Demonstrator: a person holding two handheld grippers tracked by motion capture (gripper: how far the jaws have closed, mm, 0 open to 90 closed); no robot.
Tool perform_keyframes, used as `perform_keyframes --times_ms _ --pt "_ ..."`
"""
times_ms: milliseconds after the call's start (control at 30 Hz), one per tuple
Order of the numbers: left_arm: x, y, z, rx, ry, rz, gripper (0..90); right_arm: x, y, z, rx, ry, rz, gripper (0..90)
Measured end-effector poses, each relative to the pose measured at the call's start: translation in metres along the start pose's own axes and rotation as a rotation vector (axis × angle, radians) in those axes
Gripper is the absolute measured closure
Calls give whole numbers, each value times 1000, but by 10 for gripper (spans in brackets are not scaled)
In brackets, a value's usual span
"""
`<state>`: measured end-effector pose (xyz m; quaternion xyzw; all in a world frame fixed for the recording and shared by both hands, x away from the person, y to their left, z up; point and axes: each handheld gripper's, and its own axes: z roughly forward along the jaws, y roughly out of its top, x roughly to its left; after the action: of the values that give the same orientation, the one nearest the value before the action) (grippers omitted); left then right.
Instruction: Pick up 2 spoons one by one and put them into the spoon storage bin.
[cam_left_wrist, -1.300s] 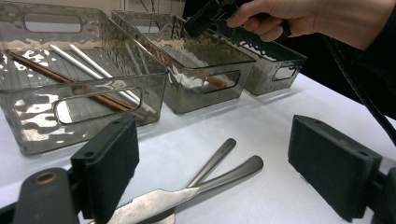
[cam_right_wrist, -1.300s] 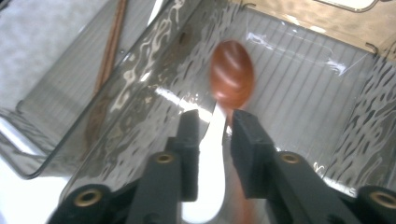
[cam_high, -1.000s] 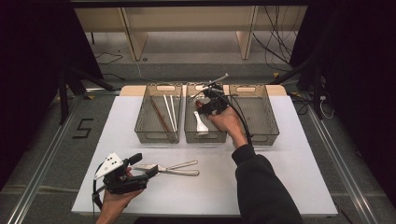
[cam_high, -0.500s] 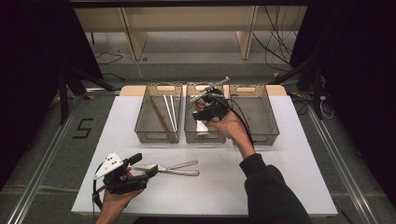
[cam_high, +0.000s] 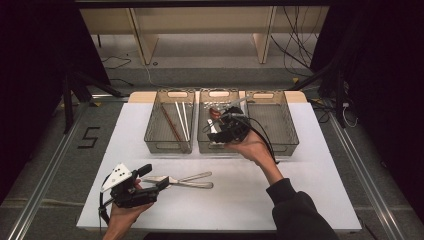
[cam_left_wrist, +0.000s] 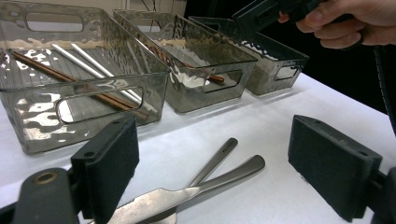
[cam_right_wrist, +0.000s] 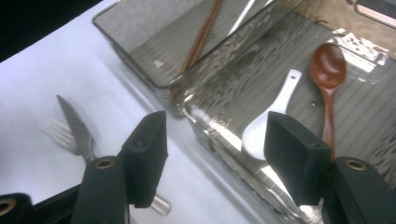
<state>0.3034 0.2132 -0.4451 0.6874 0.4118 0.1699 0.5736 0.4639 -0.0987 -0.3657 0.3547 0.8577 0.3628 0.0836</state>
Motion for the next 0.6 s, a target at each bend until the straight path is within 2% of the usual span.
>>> perform_keyframes --times_ms 300,433,600 --pt "0 0 0 -1 -2 -1 159 10 -12 -1 -3 26 -26 375" --pt "0 0 0 -1 -1 -1 159 13 -18 -2 0 36 -18 369" --pt "0 0 0 -1 0 -2 158 18 -26 -2 4 48 -39 362"
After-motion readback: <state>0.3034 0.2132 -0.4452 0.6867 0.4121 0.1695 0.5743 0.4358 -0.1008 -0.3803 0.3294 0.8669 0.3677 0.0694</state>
